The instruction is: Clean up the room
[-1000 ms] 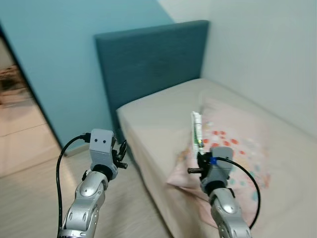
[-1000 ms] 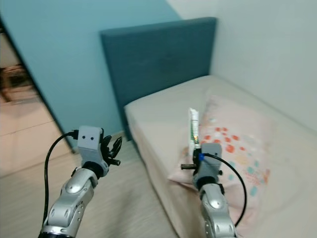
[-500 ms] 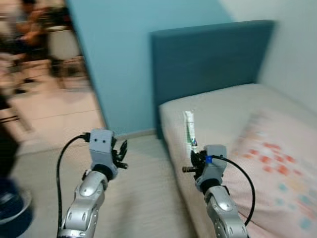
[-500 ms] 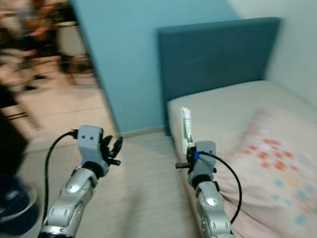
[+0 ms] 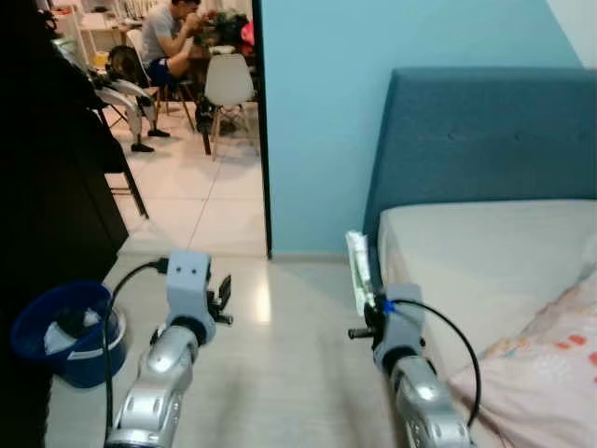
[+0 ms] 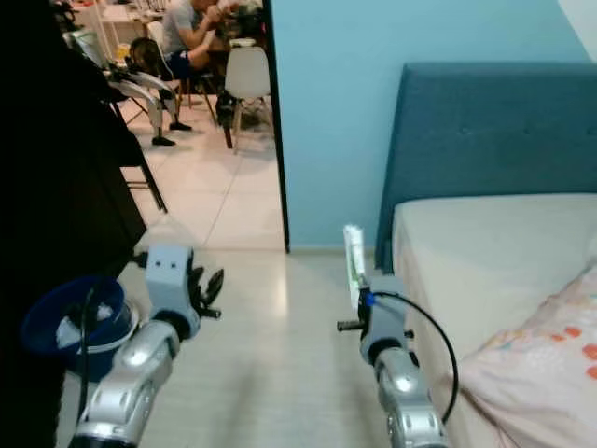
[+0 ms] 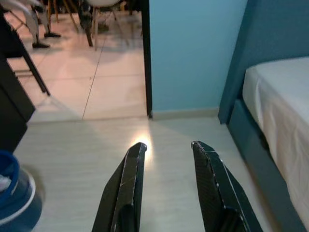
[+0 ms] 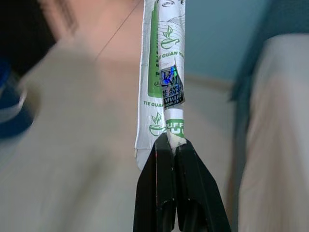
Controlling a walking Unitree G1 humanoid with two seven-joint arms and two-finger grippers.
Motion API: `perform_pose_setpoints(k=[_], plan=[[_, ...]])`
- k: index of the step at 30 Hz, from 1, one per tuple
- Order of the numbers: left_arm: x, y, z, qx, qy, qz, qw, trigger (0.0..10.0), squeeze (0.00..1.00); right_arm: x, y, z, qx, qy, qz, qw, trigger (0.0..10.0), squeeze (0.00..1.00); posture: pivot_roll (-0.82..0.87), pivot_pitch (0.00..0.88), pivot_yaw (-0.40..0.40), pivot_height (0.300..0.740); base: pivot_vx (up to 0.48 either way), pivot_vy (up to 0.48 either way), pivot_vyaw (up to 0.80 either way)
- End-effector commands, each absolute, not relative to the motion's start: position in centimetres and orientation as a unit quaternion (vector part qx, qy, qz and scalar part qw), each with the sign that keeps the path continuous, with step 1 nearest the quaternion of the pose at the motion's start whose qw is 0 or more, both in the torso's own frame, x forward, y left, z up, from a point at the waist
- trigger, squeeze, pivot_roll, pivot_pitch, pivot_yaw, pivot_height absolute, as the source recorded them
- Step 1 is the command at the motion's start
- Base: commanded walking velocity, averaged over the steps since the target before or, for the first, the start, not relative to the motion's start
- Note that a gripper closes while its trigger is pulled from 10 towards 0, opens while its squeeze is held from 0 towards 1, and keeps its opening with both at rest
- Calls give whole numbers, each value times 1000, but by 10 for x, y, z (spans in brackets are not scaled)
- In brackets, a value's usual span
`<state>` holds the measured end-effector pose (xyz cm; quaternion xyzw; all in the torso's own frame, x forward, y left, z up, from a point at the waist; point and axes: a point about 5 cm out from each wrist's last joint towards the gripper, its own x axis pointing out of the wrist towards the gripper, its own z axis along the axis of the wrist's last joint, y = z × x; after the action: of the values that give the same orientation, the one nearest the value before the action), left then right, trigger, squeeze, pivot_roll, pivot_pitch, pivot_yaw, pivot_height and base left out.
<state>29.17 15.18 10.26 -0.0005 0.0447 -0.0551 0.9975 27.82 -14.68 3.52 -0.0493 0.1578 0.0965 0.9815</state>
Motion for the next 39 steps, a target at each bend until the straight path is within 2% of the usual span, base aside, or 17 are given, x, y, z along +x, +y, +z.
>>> perform_pose_setpoints(k=[1,21,39], plan=[[288,151,90,5,74,-61,995,10000,0,274,-144,27,-66,178,116,975,10000,0,80,8,-3,740,0,0,0],[287,158,85,20,81,-43,996,10000,0,281,-140,30,-31,169,105,980,10000,0,91,11,-8,740,0,0,772],[285,151,84,17,83,-49,995,10000,0,283,-136,29,-27,169,118,978,10000,0,92,21,-9,740,0,0,800]])
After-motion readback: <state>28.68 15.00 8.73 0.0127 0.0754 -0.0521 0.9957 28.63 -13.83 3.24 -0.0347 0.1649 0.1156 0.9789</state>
